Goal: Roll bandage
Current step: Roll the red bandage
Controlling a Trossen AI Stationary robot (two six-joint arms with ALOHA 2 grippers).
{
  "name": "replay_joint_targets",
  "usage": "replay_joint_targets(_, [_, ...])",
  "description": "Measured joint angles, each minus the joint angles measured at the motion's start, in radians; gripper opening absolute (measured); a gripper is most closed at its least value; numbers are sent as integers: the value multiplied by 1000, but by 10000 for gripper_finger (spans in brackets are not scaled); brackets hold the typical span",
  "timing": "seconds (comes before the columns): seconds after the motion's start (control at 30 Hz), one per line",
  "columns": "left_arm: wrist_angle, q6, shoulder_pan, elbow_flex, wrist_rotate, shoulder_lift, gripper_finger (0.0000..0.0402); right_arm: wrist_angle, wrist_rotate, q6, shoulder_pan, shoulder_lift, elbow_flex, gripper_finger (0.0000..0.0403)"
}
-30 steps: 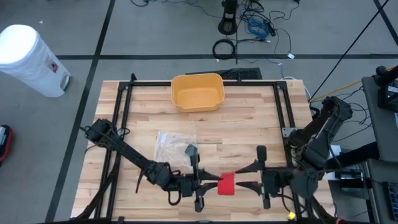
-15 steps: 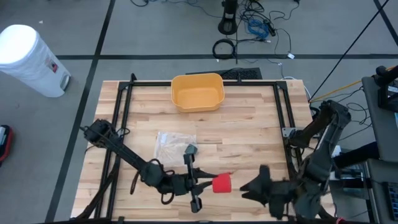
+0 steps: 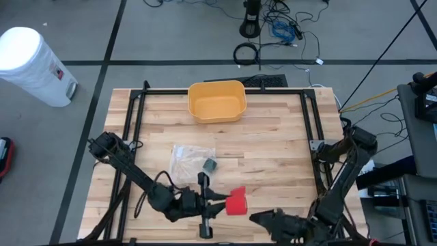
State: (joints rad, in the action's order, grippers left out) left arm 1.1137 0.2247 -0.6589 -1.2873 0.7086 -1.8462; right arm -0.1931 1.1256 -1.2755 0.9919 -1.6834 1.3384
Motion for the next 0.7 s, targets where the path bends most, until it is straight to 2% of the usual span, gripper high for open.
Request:
replay_joint_targets(0.27, [-97, -289, -42, 0, 0, 0, 54, 45, 26, -232, 5, -91, 0, 156])
replay_joint_targets(0.5, [-113, -280, -79, 0, 1, 0, 54, 105, 26, -407, -3, -137, 0, 168])
replay_joint_targets(0.7, [-111, -264, -83, 0, 3, 0, 54, 265, 28, -554, -23, -137, 1, 169])
